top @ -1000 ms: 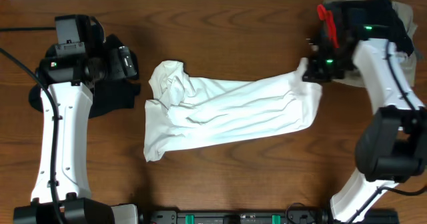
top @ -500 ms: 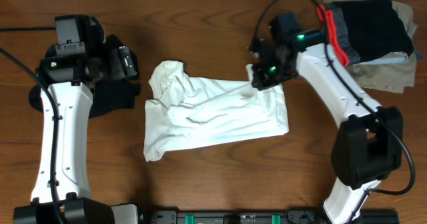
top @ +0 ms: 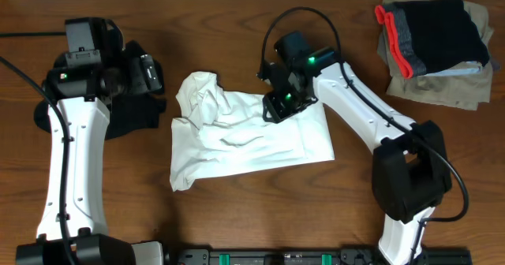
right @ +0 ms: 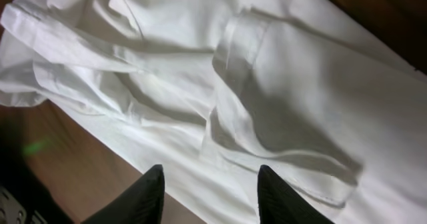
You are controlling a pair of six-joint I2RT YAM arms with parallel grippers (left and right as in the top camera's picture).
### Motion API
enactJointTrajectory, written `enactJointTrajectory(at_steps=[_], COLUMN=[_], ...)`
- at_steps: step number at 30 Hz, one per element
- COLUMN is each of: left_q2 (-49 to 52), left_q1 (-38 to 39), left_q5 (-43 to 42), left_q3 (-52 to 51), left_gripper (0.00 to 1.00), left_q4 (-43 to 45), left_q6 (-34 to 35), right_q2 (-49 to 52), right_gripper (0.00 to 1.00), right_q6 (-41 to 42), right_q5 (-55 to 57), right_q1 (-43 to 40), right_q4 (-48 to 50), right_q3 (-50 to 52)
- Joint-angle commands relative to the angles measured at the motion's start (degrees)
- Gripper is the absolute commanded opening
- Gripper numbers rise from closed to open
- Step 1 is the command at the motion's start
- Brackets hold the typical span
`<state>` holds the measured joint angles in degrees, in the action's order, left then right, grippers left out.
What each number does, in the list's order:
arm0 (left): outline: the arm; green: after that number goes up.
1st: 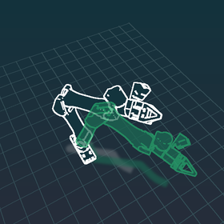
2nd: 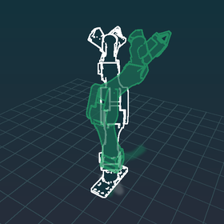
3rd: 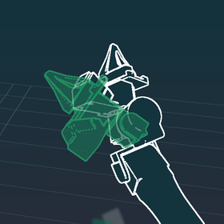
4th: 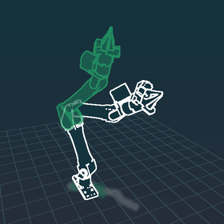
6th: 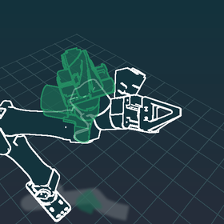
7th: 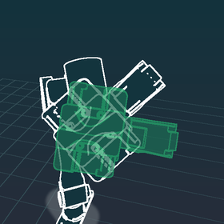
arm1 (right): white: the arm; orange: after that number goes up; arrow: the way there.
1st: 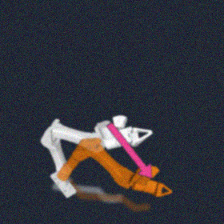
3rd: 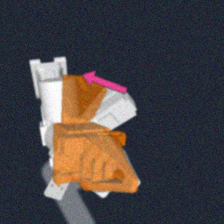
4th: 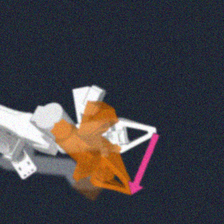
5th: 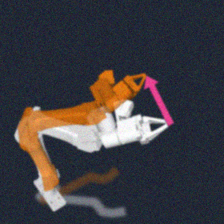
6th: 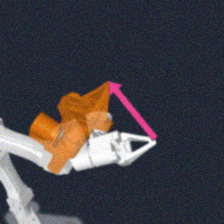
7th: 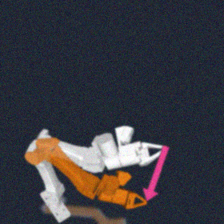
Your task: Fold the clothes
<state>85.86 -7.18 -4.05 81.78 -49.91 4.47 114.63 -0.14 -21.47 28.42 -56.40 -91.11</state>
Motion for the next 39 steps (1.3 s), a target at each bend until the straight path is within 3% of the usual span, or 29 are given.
enactJointTrajectory(at_steps=[1, 12, 29, 39], left_q2=[0.31, 0.31, 0.31, 0.31], left_q1=[-0.2, -0.2, -0.2, -0.2], left_q5=[0.7, 0.7, 0.7, 0.7], left_q3=[-0.07, -0.07, -0.07, -0.07], left_gripper=[0.98, 0.98, 0.98, 0.98], left_q4=[0.24, 0.37, 0.35, 0.35], left_q6=[-0.33, -0.33, -0.33, -0.33], right_q2=[0.02, 0.52, 1.88, 1.88], right_gripper=[0.44, 0.43, 0.42, 0.51], right_q6=[0.55, -0.13, -0.11, -0.09], right_q5=[-0.59, 12.11, 11.04, 18.67], right_q1=[-0.68, -1.53, -1.46, -1.64], right_q4=[-1.73, -3.26, 4.66, 8.5], right_q3=[-2.4, -1.2, 7.34, 7.34])
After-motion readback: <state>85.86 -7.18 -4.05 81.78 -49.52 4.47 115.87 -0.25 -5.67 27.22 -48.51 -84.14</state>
